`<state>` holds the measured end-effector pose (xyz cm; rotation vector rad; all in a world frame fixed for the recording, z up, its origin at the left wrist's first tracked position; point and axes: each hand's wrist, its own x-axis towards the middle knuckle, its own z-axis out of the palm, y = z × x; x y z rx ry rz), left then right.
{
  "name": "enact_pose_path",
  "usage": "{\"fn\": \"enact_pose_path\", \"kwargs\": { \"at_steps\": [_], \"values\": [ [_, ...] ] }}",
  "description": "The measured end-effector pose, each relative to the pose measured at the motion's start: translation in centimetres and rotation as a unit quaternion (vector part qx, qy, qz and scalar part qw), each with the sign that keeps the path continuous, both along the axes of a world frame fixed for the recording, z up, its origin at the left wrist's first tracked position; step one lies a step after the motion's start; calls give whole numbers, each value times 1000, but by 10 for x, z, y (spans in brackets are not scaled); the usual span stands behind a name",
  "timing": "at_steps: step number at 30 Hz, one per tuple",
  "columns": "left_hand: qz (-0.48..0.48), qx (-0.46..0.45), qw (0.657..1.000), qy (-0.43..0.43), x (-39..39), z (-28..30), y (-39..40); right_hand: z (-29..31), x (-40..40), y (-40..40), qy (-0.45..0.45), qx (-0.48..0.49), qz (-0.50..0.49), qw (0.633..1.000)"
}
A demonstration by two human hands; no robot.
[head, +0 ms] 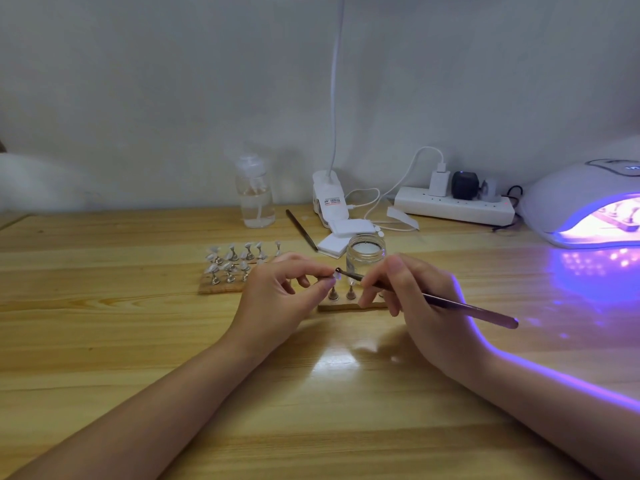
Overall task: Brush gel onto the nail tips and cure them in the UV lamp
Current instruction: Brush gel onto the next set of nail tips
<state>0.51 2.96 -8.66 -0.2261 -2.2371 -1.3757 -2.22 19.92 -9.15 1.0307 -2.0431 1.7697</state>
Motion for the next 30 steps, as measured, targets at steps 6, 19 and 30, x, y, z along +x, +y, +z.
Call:
{"fn": "enact_pose_path", "kwargs": {
  "at_steps": [6,19,30],
  "values": [
    [-1,1,1000,-2,0,1,1,0,1,-1,-16,-63,27,998],
    [0,4,1000,-7,-1,-1,0,0,2,0,-22,-43,33,998],
    [-1,3,1000,0,-2,-3,-2,0,0,0,-15,6,-2,1000]
  ]
}}
